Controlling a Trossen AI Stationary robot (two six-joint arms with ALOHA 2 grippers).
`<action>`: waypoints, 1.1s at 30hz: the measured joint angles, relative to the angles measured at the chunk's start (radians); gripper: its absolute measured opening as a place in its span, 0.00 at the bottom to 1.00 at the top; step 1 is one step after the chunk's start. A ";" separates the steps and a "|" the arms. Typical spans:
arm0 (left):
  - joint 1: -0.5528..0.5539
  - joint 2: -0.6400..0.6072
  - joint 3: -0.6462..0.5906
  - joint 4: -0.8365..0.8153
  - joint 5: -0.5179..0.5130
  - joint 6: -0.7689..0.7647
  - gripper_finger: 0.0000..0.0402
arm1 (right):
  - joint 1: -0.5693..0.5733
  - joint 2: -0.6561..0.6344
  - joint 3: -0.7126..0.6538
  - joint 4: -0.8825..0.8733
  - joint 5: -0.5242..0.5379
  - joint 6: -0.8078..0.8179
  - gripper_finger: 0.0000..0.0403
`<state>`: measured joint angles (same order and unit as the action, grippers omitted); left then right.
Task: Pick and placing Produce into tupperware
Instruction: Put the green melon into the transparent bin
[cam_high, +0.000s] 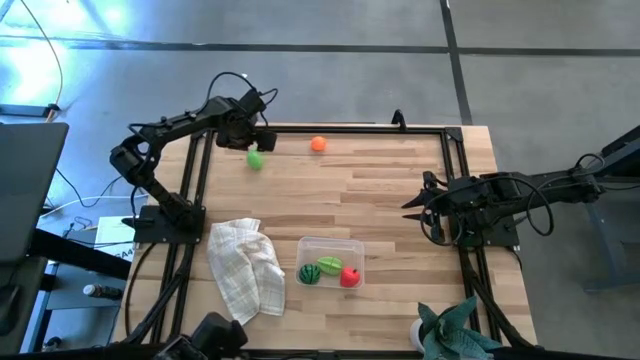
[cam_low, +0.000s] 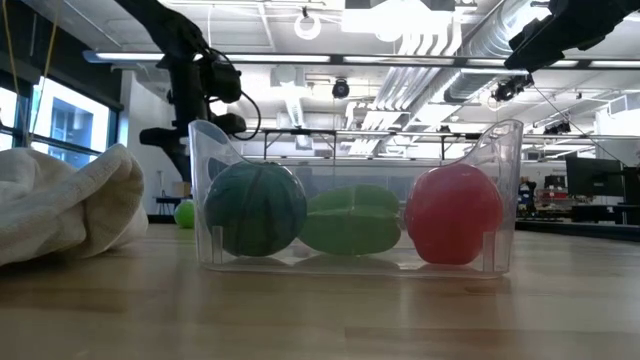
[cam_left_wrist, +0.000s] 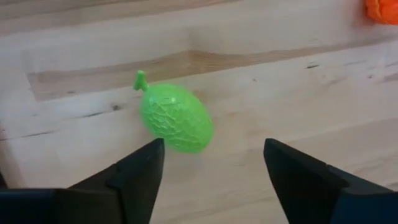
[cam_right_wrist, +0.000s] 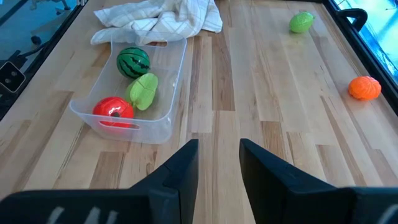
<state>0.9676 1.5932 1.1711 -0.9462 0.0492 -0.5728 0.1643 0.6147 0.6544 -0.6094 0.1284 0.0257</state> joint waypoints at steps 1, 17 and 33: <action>-0.004 0.000 -0.004 0.003 -0.005 -0.008 0.68 | 0.000 0.000 0.000 0.000 0.000 0.000 0.26; -0.026 0.000 -0.107 0.079 -0.051 -0.201 0.71 | 0.000 0.000 0.000 0.000 0.000 0.000 0.26; -0.034 0.021 -0.121 0.116 -0.120 -0.217 0.70 | 0.000 0.000 0.000 0.000 0.000 0.000 0.26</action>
<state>0.9337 1.6142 1.0504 -0.8303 -0.0711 -0.7902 0.1646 0.6150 0.6544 -0.6094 0.1284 0.0257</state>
